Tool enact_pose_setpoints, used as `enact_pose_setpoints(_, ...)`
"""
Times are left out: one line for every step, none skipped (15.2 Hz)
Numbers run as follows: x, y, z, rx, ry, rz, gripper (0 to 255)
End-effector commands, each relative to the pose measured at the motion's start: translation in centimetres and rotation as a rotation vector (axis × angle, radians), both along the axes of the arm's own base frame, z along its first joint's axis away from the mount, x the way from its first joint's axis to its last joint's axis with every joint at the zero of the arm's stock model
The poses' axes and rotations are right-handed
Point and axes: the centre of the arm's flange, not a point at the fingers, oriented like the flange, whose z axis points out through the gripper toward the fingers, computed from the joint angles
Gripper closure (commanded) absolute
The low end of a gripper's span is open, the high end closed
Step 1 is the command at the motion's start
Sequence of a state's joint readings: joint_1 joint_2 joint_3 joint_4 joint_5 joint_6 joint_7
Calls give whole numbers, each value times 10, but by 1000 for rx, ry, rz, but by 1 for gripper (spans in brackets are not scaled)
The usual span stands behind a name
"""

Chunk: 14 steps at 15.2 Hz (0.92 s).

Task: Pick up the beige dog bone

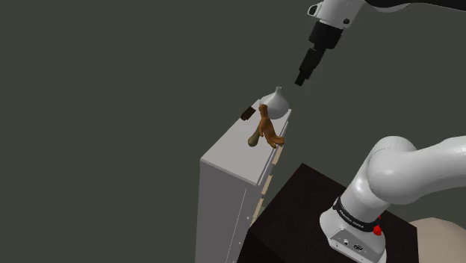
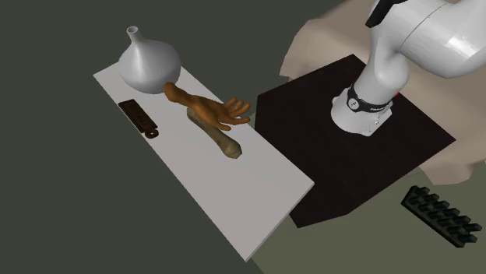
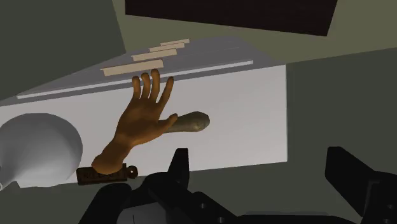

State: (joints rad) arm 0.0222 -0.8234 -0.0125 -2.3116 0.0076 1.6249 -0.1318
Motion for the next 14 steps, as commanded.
enact_pose_setpoints(0, 0, 0, 0, 0, 0, 0)
enact_pose_setpoints(6, 2, -11, 1, -2, -55, 0)
enact_pose_setpoints(12, 4, -23, 3, -4, -110, 0)
enact_pose_setpoints(19, 5, -34, 4, -6, -165, 0)
enact_pose_setpoints(25, 7, -46, 6, -8, -220, 0)
enact_pose_setpoints(32, 7, -57, 7, -10, -274, 0)
enact_pose_setpoints(38, 8, -68, 8, -12, -329, 0)
enact_pose_setpoints(45, 8, -80, 10, -14, -384, 0)
enact_pose_setpoints(51, 8, -91, 11, -17, -439, 0)
enact_pose_setpoints(58, 7, -102, 13, -19, -494, 0)
enact_pose_setpoints(65, 6, -114, 14, -21, -549, 0)
enact_pose_setpoints(71, 5, -125, 15, -23, -604, 0)
enact_pose_setpoints(78, 3, -136, 17, -25, -659, 0)
enact_pose_setpoints(84, 1, -148, 18, -27, -713, 0)
